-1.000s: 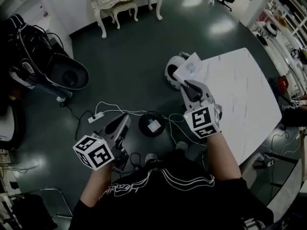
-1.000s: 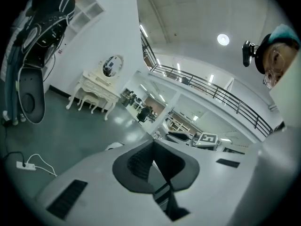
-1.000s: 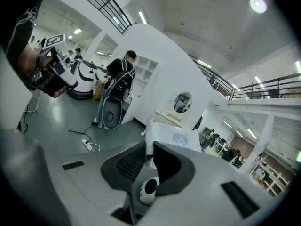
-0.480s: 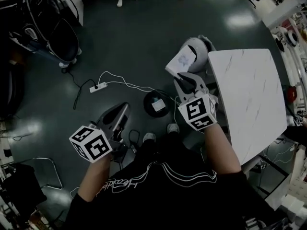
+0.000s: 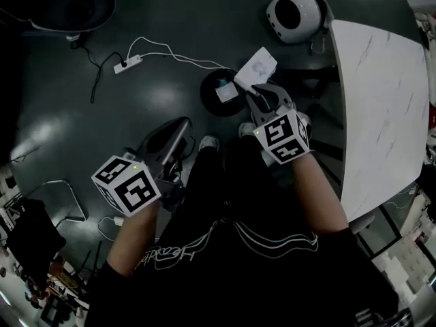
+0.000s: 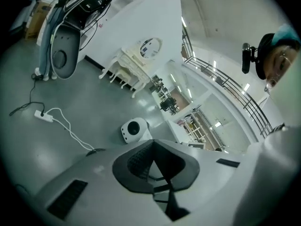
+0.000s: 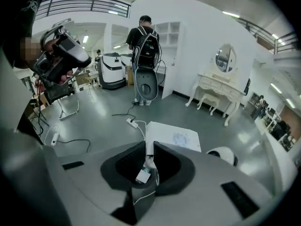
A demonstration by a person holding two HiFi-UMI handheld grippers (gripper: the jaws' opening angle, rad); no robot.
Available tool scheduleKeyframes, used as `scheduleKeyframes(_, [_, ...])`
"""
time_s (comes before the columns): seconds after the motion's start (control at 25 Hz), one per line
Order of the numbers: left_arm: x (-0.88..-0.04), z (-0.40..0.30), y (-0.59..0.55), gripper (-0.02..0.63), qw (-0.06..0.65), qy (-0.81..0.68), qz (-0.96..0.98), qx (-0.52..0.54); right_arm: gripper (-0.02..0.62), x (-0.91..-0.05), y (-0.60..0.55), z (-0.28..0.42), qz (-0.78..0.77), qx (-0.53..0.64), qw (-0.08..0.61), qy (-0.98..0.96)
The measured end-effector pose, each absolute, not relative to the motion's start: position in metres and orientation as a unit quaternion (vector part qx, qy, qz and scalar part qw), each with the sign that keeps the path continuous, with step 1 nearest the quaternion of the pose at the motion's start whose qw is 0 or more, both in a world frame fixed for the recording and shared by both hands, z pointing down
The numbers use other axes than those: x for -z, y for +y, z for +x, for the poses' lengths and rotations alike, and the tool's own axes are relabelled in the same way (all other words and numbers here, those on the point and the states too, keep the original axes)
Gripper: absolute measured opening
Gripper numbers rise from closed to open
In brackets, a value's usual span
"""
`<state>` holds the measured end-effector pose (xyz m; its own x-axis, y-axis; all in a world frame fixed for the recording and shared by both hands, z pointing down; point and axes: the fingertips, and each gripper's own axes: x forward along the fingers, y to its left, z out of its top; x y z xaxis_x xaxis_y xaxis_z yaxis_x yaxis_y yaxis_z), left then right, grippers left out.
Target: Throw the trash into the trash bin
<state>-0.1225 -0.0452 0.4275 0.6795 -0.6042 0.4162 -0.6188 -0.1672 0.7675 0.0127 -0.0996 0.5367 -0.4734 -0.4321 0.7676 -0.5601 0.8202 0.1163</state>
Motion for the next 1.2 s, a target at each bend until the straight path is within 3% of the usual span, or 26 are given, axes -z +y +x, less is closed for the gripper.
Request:
scheduleKeyframes(0.24, [-0.494, -0.107, -0.048, 0.005, 0.562, -0.404, 0.721, -0.035, 0.075, -0.633, -0.084, 0.013, 0.216, -0.13, 0.457, -0.853])
scheduleKeyframes(0.48, [-0.534, -0.091, -0.028, 0.005, 0.574, -0.408, 0.708, -0.05, 0.076, -0.733, -0.032, 0.0, 0.119, -0.148, 0.488, -0.852])
scheduleKeyframes(0.68, [-0.55, -0.103, -0.026, 0.005, 0.586, -0.413, 0.694, -0.056, 0.077, -0.775, -0.015, -0.016, 0.056, -0.12, 0.527, -0.839])
scheduleKeyframes(0.92, [-0.557, -0.098, -0.024, 0.005, 0.59, -0.414, 0.691, -0.059, 0.077, -0.793, -0.015, -0.017, 0.042, -0.126, 0.518, -0.845])
scheduleKeyframes(0.96, [-0.556, -0.099, -0.025, 0.005, 0.589, -0.414, 0.691, -0.059, 0.086, -0.793, -0.016, -0.018, 0.045, -0.142, 0.509, -0.848])
scheduleKeyframes(1.04, [-0.555, -0.103, -0.029, 0.005, 0.588, -0.414, 0.692, -0.059, 0.284, -0.795, -0.015, -0.02, 0.052, -0.191, 0.494, -0.847])
scheduleKeyframes(1.2, [-0.554, -0.115, -0.035, 0.005, 0.587, -0.42, 0.69, -0.057, 0.291, -0.798, -0.014, -0.014, 0.066, -0.248, 0.489, -0.834])
